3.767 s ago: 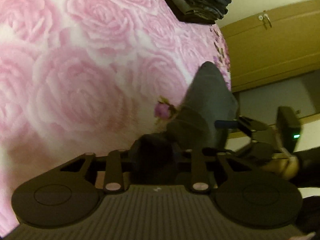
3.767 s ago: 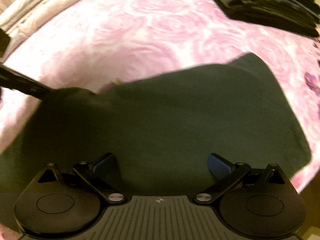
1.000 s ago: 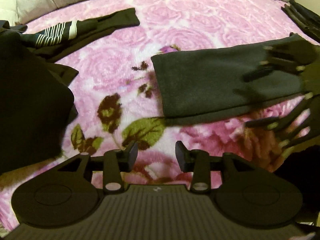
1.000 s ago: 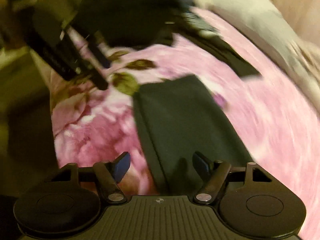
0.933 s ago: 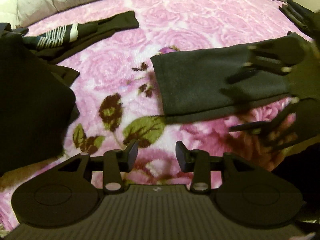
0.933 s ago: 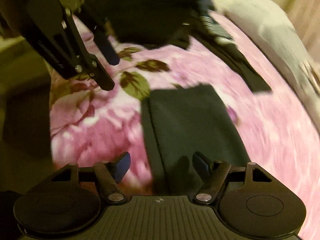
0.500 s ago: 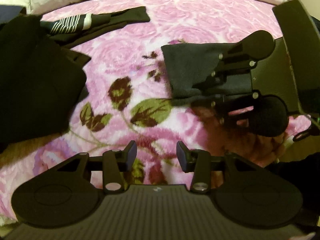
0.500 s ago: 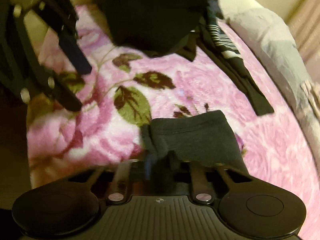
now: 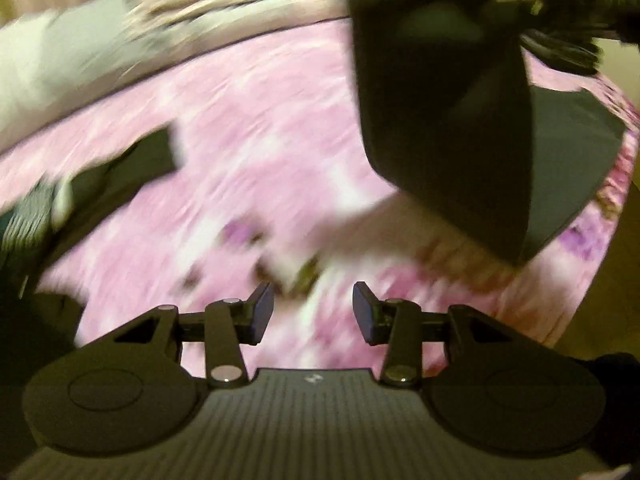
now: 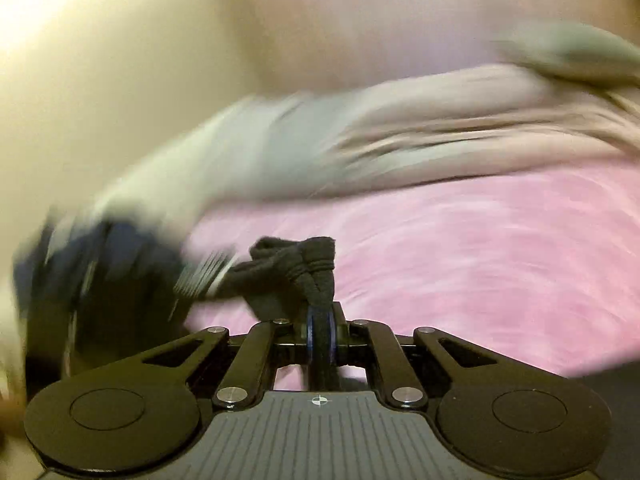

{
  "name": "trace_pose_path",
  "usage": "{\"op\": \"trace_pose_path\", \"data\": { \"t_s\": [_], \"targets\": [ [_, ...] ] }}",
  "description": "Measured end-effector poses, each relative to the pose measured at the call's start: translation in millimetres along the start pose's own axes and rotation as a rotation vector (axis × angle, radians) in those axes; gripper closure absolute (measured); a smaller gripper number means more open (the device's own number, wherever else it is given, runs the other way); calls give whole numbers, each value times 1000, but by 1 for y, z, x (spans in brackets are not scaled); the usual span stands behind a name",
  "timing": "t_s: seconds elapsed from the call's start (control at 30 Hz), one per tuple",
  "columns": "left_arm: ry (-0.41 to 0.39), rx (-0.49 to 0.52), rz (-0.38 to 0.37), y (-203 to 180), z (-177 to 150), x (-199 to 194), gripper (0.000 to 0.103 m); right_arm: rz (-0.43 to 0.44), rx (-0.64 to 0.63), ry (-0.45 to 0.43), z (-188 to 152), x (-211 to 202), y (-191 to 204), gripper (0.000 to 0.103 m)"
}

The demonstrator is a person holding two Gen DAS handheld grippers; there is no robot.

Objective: Fold clothes

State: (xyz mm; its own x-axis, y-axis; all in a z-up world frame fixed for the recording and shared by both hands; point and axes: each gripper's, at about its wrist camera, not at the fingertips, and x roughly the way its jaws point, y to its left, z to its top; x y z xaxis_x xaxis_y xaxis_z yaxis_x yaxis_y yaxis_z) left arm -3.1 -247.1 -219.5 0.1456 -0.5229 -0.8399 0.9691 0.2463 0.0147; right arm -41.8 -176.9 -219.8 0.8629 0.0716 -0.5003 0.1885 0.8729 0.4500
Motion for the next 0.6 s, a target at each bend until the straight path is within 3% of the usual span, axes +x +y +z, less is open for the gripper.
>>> {"op": "trace_pose_path", "data": {
  "t_s": [0.1, 0.2, 0.33, 0.43, 0.6],
  "targets": [
    [-27, 101, -67, -19, 42, 18, 64, -136, 285, -148, 7, -67, -89, 97],
    [-47, 187, -129, -36, 74, 37, 63, -253, 549, -222, -29, -110, -174, 97],
    [-30, 268, -210, -75, 103, 63, 63, -386, 859, -166, -110, -121, -263, 97],
    [-8, 342, -266, -104, 112, 73, 62, -377, 904, -143, -132, -123, -277, 97],
    [37, 460, -313, -140, 119, 87, 62, -359, 946, -199, -139, -137, -269, 97]
  ]
}}
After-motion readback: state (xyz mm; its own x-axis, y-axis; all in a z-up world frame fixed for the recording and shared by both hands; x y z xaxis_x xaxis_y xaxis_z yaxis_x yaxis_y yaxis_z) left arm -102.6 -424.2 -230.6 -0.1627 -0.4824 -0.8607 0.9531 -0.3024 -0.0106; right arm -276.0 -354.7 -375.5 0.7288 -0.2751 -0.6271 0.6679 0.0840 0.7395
